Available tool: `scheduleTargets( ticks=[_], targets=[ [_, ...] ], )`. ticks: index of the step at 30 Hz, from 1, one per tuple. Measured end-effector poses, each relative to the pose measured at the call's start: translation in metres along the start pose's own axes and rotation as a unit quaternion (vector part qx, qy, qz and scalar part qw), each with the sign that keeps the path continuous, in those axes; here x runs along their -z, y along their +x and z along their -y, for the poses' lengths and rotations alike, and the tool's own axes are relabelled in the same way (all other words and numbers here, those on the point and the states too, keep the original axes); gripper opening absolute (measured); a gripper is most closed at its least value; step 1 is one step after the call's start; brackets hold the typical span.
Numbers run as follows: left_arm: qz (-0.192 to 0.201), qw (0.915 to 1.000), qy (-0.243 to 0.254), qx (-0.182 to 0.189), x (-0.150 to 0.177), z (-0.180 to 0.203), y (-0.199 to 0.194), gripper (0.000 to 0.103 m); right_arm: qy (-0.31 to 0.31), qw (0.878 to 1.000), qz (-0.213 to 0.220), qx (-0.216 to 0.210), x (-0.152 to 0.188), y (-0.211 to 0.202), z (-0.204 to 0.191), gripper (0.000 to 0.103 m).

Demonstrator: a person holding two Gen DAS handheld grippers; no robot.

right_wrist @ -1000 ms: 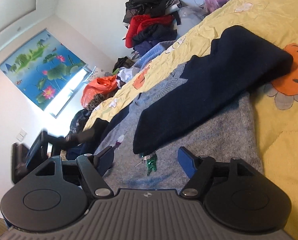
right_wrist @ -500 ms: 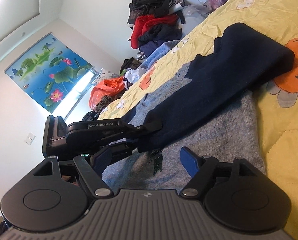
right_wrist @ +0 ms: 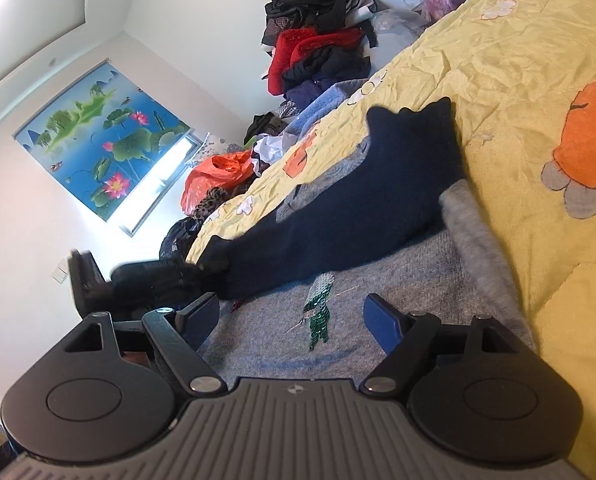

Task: Fold small clothes

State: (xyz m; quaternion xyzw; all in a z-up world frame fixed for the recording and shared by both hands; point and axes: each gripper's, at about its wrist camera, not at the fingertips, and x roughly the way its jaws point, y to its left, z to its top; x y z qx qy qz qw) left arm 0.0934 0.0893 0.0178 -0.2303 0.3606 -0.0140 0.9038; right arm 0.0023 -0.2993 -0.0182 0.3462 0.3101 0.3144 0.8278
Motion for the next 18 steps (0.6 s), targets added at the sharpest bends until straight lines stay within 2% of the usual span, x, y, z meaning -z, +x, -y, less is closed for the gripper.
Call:
scheduleTargets(
  ticks=[3, 7, 12, 16, 18],
  targets=[
    [0.003, 0.9999, -0.011, 0.004, 0.014, -0.020, -0.004, 0.005, -0.002, 1.000, -0.001, -0.001, 0.000, 0.001, -0.001, 0.082],
    [0.014, 0.9995, -0.025, 0.015, 0.023, -0.021, -0.018, 0.005, -0.006, 1.000, -0.001, -0.003, 0.000, 0.002, -0.001, 0.084],
    [0.006, 0.9994, -0.030, 0.017, 0.032, -0.023, -0.025, 0.005, -0.011, 1.000, -0.004, -0.005, 0.000, 0.004, -0.001, 0.086],
    [0.017, 0.9994, -0.019, 0.023, 0.042, -0.028, -0.023, 0.005, -0.042, 0.998, -0.014, 0.046, -0.004, 0.007, -0.024, 0.088],
    [0.024, 0.9988, -0.029, 0.030, 0.045, -0.032, -0.022, 0.005, -0.085, 0.995, 0.011, 0.047, -0.014, 0.009, -0.048, 0.088]
  ],
)
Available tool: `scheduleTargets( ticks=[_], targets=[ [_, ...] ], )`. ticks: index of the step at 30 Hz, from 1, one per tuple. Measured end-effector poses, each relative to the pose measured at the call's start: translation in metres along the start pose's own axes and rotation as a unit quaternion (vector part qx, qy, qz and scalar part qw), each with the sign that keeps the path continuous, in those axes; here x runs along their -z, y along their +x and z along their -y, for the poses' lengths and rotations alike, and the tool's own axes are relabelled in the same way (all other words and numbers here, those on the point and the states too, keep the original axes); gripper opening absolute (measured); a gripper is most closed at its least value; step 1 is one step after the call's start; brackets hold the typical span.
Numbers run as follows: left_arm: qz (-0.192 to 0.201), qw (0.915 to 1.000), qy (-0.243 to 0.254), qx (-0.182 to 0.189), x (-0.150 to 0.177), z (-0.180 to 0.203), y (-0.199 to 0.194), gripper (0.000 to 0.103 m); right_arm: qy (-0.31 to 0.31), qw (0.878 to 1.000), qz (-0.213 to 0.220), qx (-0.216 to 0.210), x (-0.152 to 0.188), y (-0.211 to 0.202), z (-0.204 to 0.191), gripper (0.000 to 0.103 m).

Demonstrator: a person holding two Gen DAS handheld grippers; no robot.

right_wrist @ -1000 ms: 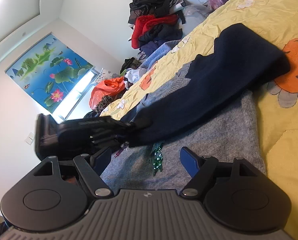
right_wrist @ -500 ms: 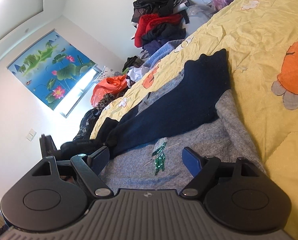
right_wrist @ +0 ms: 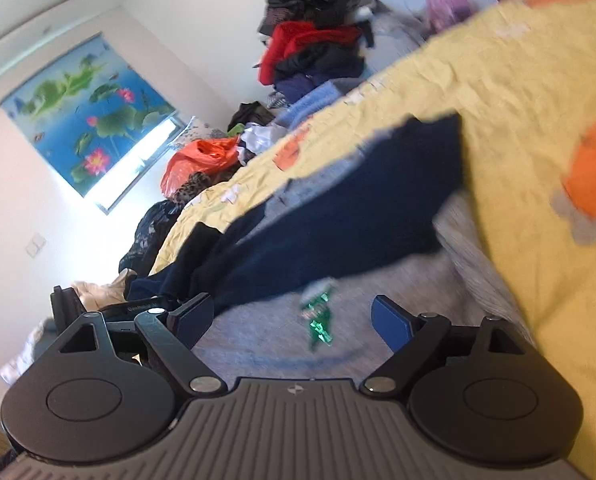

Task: Fold small clothes

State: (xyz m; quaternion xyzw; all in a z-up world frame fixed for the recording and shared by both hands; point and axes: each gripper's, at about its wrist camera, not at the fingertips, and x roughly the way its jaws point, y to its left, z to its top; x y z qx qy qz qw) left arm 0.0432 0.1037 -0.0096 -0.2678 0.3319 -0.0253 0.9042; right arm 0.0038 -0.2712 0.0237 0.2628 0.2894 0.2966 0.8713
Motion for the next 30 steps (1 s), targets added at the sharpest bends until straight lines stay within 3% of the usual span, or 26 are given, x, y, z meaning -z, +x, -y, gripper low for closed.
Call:
scheduleTargets(
  ticks=[4, 7, 10, 13, 15, 19, 22, 25, 26, 27, 30],
  targets=[
    [-0.009, 0.9999, 0.001, -0.007, -0.002, 0.002, -0.001, 0.005, -0.110, 0.992, 0.013, 0.061, -0.042, 0.036, -0.023, 0.093],
    [-0.029, 0.9989, 0.024, -0.027, -0.009, 0.011, -0.001, 0.005, -0.123, 0.983, -0.043, 0.130, -0.067, 0.089, 0.001, 0.092],
    [-0.048, 0.9961, 0.056, -0.048, -0.013, 0.018, 0.000, 0.005, -0.127, 0.972, -0.093, 0.176, -0.069, 0.124, 0.026, 0.093],
    [-0.062, 0.9927, 0.082, -0.062, -0.017, 0.025, 0.003, 0.006, -0.205, 0.957, -0.077, 0.191, -0.048, 0.131, 0.021, 0.103],
    [-0.065, 0.9911, 0.096, -0.066, -0.019, 0.028, 0.006, 0.006, -0.229, 0.947, -0.081, 0.210, -0.040, 0.134, 0.014, 0.103],
    [-0.046, 0.9971, 0.053, -0.028, -0.016, 0.010, -0.009, 0.008, -0.219, 0.951, -0.073, 0.206, -0.039, 0.129, 0.016, 0.103],
    [-0.001, 0.9996, 0.025, -0.014, -0.017, -0.015, -0.038, 0.013, -0.215, 0.953, -0.066, 0.205, -0.040, 0.125, 0.016, 0.103],
    [0.064, 0.9961, -0.031, -0.051, -0.034, -0.059, -0.064, 0.049, -0.209, 0.955, -0.064, 0.202, -0.041, 0.123, 0.017, 0.103],
    [0.090, 0.9917, -0.060, -0.069, -0.042, -0.077, -0.072, 0.075, -0.208, 0.955, -0.063, 0.202, -0.041, 0.123, 0.017, 0.103],
    [0.119, 0.9850, -0.095, -0.082, -0.050, -0.098, -0.080, 0.083, -0.208, 0.955, -0.063, 0.202, -0.041, 0.123, 0.017, 0.103],
    [0.184, 0.9578, -0.213, -0.061, -0.076, -0.160, -0.098, 0.083, -0.207, 0.955, -0.063, 0.201, -0.041, 0.123, 0.018, 0.103]
  ],
)
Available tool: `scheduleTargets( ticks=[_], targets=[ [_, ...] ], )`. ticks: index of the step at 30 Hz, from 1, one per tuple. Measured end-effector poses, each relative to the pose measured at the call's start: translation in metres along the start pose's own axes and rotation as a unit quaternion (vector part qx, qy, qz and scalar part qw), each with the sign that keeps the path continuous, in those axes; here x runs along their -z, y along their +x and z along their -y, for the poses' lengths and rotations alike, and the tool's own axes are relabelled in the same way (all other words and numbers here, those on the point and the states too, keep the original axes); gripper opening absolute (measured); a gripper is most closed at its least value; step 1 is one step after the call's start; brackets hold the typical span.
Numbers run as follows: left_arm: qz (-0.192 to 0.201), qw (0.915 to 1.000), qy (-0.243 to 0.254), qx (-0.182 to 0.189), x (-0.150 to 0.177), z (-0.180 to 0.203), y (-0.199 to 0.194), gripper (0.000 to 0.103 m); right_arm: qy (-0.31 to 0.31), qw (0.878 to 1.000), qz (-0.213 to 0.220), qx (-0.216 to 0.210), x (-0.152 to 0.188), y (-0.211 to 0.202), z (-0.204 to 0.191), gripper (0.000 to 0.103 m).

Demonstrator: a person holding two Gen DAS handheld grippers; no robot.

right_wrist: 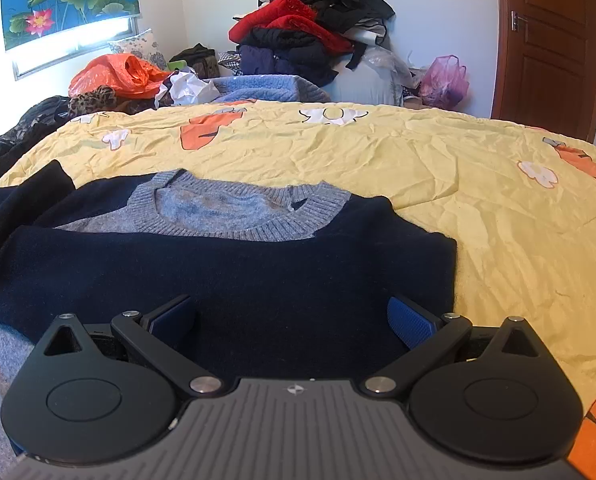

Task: Fold small clothes

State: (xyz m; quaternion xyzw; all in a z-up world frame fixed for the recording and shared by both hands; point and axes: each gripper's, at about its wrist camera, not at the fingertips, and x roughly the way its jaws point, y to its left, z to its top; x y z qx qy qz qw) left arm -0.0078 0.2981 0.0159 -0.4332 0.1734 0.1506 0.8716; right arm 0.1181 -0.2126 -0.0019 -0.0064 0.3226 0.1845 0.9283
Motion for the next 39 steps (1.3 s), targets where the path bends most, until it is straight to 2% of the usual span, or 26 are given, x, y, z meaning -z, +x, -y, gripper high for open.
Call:
scheduleTargets(
  ticks=[2, 4, 7, 11, 15, 16, 17, 18, 19, 20, 21, 24, 27, 29, 30, 31, 32, 33, 34, 35, 37, 38, 39],
  targets=[
    [0.007, 0.9979, -0.062, 0.017, -0.027, -0.021, 0.011, 0.083, 0.002, 1.000, 0.000, -0.001, 0.000, 0.000, 0.000, 0.103],
    [0.010, 0.9958, -0.086, 0.027, -0.048, -0.030, 0.022, 0.083, 0.002, 1.000, 0.000, -0.001, 0.000, -0.001, 0.000, 0.103],
    [-0.002, 0.9955, -0.087, 0.038, -0.060, -0.028, 0.040, 0.083, 0.002, 1.000, 0.000, 0.001, 0.000, -0.001, 0.000, 0.103],
    [-0.035, 0.9966, -0.072, 0.017, -0.056, -0.022, 0.071, 0.082, 0.000, 1.000, -0.001, 0.003, 0.000, 0.000, -0.001, 0.103],
    [-0.039, 0.9973, -0.061, -0.010, -0.054, -0.019, 0.089, 0.081, 0.001, 1.000, -0.001, 0.003, -0.001, 0.000, -0.001, 0.103],
    [-0.036, 0.9973, -0.061, -0.020, -0.055, -0.020, 0.093, 0.077, 0.001, 1.000, -0.001, 0.003, -0.001, 0.001, -0.001, 0.103],
    [-0.031, 0.9974, -0.058, -0.030, -0.056, -0.020, 0.095, 0.061, 0.001, 1.000, -0.001, 0.003, -0.001, 0.001, -0.001, 0.103],
    [-0.032, 0.9972, -0.051, -0.044, -0.056, -0.019, 0.098, 0.040, 0.001, 1.000, -0.001, 0.002, -0.001, 0.001, 0.000, 0.103],
    [-0.034, 0.9967, -0.042, -0.060, -0.058, -0.018, 0.101, 0.030, 0.001, 1.000, -0.001, 0.002, -0.001, 0.000, 0.000, 0.103],
    [-0.038, 0.9960, -0.032, -0.075, -0.059, -0.018, 0.104, 0.014, 0.002, 1.000, -0.001, 0.002, -0.001, 0.000, 0.000, 0.103],
    [-0.040, 0.9955, -0.025, -0.082, -0.059, -0.018, 0.105, 0.008, 0.002, 1.000, -0.001, 0.001, -0.001, 0.000, 0.000, 0.103],
    [-0.043, 0.9947, -0.001, -0.094, -0.058, -0.014, 0.101, 0.004, 0.005, 1.000, 0.000, 0.000, -0.001, 0.000, 0.001, 0.103],
    [-0.014, 0.9949, 0.036, -0.093, -0.054, 0.007, 0.080, 0.003, 0.007, 1.000, 0.001, -0.002, -0.001, 0.000, 0.001, 0.103],
    [0.022, 0.9915, 0.104, -0.075, -0.045, 0.044, 0.060, 0.003, 0.009, 1.000, 0.002, -0.002, -0.001, -0.001, 0.002, 0.103],
    [0.039, 0.9855, 0.153, -0.064, -0.035, 0.069, 0.049, 0.003, 0.010, 1.000, 0.002, -0.002, 0.000, -0.001, 0.001, 0.103],
    [0.054, 0.9749, 0.211, -0.046, -0.020, 0.097, 0.039, 0.003, 0.010, 1.000, 0.002, -0.002, 0.000, -0.001, 0.001, 0.103],
    [0.065, 0.9599, 0.272, -0.016, 0.001, 0.123, 0.027, 0.003, 0.010, 1.000, 0.002, -0.002, 0.000, -0.001, 0.002, 0.103],
    [0.066, 0.9361, 0.345, 0.023, 0.029, 0.150, 0.016, 0.003, 0.010, 1.000, 0.002, -0.003, 0.000, -0.001, 0.002, 0.103],
    [0.058, 0.9007, 0.426, 0.064, 0.063, 0.176, 0.007, 0.003, 0.011, 1.000, 0.002, -0.003, 0.000, -0.001, 0.002, 0.103],
    [0.046, 0.8541, 0.509, 0.099, 0.105, 0.196, 0.000, 0.004, 0.012, 1.000, 0.003, -0.004, 0.000, -0.002, 0.002, 0.103],
    [0.012, 0.7632, 0.631, 0.139, 0.187, 0.213, -0.008, 0.004, 0.016, 1.000, 0.004, -0.006, 0.000, -0.002, 0.004, 0.103],
    [-0.015, 0.7330, 0.663, 0.149, 0.218, 0.214, -0.008, 0.004, 0.019, 1.000, 0.005, -0.007, 0.000, -0.003, 0.005, 0.103],
    [-0.045, 0.7127, 0.683, 0.155, 0.244, 0.212, -0.006, 0.006, 0.023, 1.000, 0.007, -0.009, 0.000, -0.003, 0.006, 0.103]
  ],
)
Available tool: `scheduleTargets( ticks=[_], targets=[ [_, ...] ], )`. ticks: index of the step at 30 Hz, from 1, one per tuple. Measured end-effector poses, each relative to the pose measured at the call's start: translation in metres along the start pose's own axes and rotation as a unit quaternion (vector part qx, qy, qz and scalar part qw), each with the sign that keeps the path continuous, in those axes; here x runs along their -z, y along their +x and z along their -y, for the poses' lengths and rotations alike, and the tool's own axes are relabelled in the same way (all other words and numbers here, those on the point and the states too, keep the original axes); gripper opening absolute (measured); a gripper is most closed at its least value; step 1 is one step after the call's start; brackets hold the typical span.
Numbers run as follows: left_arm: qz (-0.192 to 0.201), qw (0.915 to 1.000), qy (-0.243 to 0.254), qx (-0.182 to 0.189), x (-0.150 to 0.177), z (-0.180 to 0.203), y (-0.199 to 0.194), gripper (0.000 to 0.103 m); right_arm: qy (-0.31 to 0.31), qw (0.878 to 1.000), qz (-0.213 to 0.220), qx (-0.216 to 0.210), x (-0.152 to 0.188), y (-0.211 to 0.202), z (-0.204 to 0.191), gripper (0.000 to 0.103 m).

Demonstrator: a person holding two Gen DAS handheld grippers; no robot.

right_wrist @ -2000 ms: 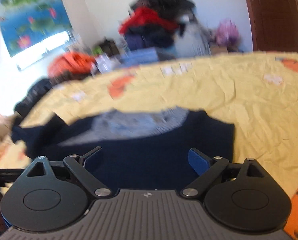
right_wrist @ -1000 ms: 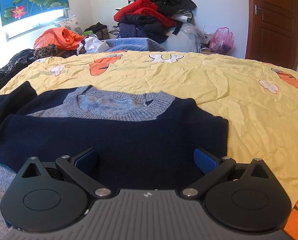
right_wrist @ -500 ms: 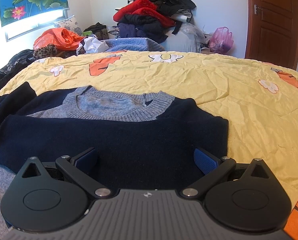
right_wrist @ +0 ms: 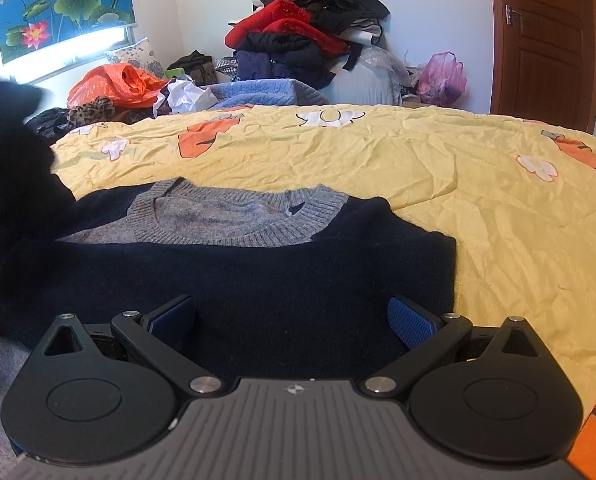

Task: Fold small clothes

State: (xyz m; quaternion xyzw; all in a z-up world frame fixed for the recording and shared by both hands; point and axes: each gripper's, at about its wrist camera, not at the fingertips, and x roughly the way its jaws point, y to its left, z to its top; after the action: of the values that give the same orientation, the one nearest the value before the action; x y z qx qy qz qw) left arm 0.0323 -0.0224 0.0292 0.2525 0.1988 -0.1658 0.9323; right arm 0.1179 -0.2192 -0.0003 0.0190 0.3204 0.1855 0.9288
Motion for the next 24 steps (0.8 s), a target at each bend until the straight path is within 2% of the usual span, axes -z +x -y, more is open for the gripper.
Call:
scheduleTargets(
  ticks=[1, 3, 7, 8, 10, 11, 12, 14, 17, 18, 20, 22, 24],
  targets=[
    [-0.016, 0.9997, 0.007, 0.016, 0.005, 0.015, 0.006, 0.007, 0.004, 1.000, 0.001, -0.002, 0.000, -0.001, 0.001, 0.103],
    [-0.030, 0.9992, -0.001, 0.024, 0.013, 0.029, 0.006, 0.007, 0.009, 1.000, 0.003, -0.002, 0.000, -0.002, 0.003, 0.103],
    [-0.025, 0.9972, -0.055, 0.043, 0.021, 0.019, -0.020, 0.010, 0.018, 1.000, 0.006, -0.008, 0.001, -0.002, 0.005, 0.103],
    [-0.023, 0.9959, -0.075, 0.045, 0.025, 0.013, -0.028, 0.016, 0.020, 1.000, 0.007, -0.010, 0.001, -0.003, 0.006, 0.103],
    [-0.025, 0.9908, -0.121, 0.055, 0.032, 0.004, -0.038, 0.045, 0.029, 0.999, 0.010, -0.017, 0.000, -0.004, 0.009, 0.103],
    [-0.022, 0.9874, -0.146, 0.057, 0.038, 0.000, -0.043, 0.065, 0.036, 0.999, 0.012, -0.023, 0.000, -0.005, 0.011, 0.103],
    [-0.018, 0.9834, -0.173, 0.053, 0.042, -0.002, -0.047, 0.076, 0.045, 0.998, 0.015, -0.030, 0.000, -0.006, 0.015, 0.103],
    [-0.015, 0.9724, -0.228, 0.047, 0.053, -0.008, -0.049, 0.076, 0.074, 0.996, 0.018, -0.052, 0.000, -0.009, 0.024, 0.103],
    [-0.031, 0.9466, -0.318, 0.042, 0.072, -0.025, -0.045, 0.076, 0.136, 0.987, 0.005, -0.082, -0.005, -0.018, 0.037, 0.103],
    [-0.026, 0.9400, -0.338, 0.035, 0.076, -0.031, -0.046, 0.076, 0.163, 0.982, 0.001, -0.098, -0.006, -0.022, 0.040, 0.103],
    [-0.022, 0.9259, -0.376, 0.028, 0.083, -0.039, -0.047, 0.077, 0.225, 0.962, -0.011, -0.154, -0.008, -0.026, 0.047, 0.103],
    [-0.033, 0.9161, -0.398, 0.031, 0.088, -0.046, -0.043, 0.077, 0.256, 0.948, -0.030, -0.189, -0.012, -0.024, 0.044, 0.103],
    [-0.030, 0.9115, -0.409, 0.037, 0.092, -0.049, -0.044, 0.077, 0.248, 0.947, -0.050, -0.197, -0.017, -0.019, 0.034, 0.103]
  ],
)
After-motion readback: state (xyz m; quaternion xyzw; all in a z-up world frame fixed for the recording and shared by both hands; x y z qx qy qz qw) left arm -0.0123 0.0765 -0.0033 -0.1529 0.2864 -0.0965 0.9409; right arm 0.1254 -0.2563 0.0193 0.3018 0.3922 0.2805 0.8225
